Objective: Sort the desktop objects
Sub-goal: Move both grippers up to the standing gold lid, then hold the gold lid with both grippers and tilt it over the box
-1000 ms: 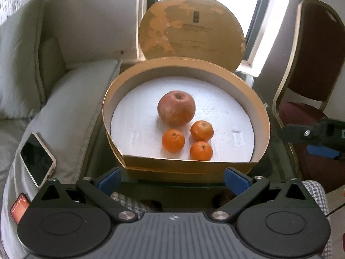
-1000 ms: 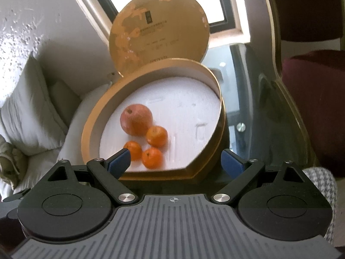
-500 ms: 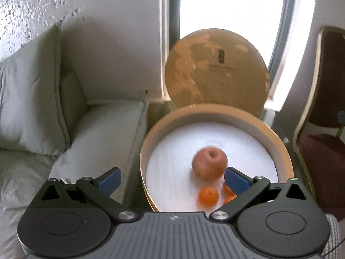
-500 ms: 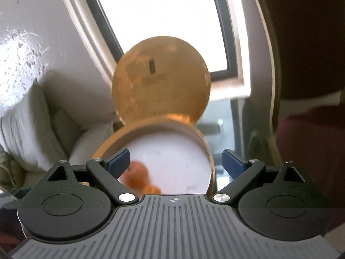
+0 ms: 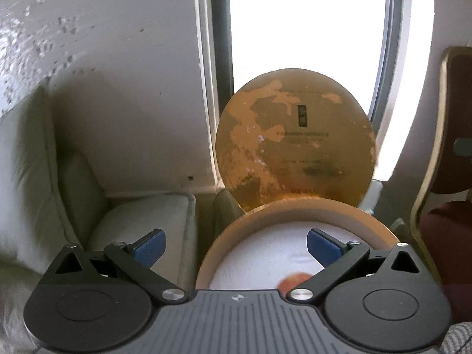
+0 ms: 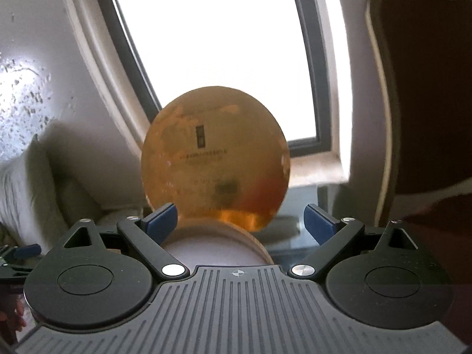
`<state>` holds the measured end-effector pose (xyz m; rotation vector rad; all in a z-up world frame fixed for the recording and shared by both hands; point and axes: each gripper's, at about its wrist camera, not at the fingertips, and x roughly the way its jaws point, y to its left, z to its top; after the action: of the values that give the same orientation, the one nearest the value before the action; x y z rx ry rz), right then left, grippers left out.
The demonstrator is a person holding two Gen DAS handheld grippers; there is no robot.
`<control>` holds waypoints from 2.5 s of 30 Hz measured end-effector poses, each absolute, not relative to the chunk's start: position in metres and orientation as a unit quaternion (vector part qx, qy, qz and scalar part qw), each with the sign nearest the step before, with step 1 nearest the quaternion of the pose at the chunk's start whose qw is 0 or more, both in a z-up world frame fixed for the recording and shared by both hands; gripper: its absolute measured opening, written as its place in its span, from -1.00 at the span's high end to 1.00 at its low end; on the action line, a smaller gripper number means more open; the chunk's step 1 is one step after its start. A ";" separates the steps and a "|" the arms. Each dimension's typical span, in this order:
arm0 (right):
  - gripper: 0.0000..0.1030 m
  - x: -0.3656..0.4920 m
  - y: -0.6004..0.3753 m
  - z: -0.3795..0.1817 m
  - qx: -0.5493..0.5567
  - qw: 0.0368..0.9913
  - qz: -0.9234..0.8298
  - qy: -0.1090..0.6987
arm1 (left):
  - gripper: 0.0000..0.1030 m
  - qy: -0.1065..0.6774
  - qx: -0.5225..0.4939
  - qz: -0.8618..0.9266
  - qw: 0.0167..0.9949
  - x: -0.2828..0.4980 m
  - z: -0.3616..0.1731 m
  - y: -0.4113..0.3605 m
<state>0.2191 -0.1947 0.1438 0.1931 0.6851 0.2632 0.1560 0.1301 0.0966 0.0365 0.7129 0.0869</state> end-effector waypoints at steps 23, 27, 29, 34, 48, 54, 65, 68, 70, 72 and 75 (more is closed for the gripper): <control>-0.94 0.429 -0.154 0.012 0.068 0.971 0.096 0.209 | -0.96 0.239 -0.111 0.029 0.964 0.371 -0.019 0.185; -0.98 0.442 -0.157 -0.004 0.075 0.971 0.098 0.205 | -0.96 0.243 -0.160 0.037 0.956 0.381 -0.039 0.194; -0.99 0.446 -0.158 -0.010 0.082 0.970 0.103 0.206 | -0.97 0.243 -0.183 0.032 0.952 0.384 -0.047 0.198; -1.00 0.457 -0.156 -0.024 0.081 0.969 0.124 0.200 | -0.97 0.230 -0.224 -0.007 0.947 0.388 -0.058 0.204; -1.00 0.474 -0.158 -0.040 0.128 0.959 0.139 0.213 | -0.98 0.239 -0.205 0.011 0.949 0.400 -0.061 0.187; -0.97 0.445 -0.152 -0.023 0.074 0.978 0.140 0.137 | -0.97 0.189 -0.213 0.002 0.959 0.381 -0.038 0.184; -0.97 0.368 -0.163 0.043 0.058 0.988 0.135 0.044 | -0.96 0.116 -0.189 -0.006 0.975 0.316 0.036 0.158; -0.96 0.329 -0.166 0.069 0.046 0.989 0.135 0.040 | -0.95 0.116 -0.190 -0.001 0.975 0.292 0.051 0.151; -0.96 0.310 -0.168 0.080 0.036 0.989 0.135 0.038 | -0.95 0.118 -0.189 0.000 0.975 0.278 0.058 0.147; -0.96 0.290 -0.172 0.091 0.034 0.989 0.136 0.045 | -0.96 0.121 -0.194 0.001 0.973 0.263 0.059 0.139; -0.96 0.260 -0.179 0.105 0.025 0.990 0.132 0.049 | -0.97 0.128 -0.203 0.001 0.971 0.238 0.061 0.127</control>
<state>0.2603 -0.1792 0.1052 0.0495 0.0981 0.2648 0.2382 0.1265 0.0605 -0.4108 0.2586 0.0018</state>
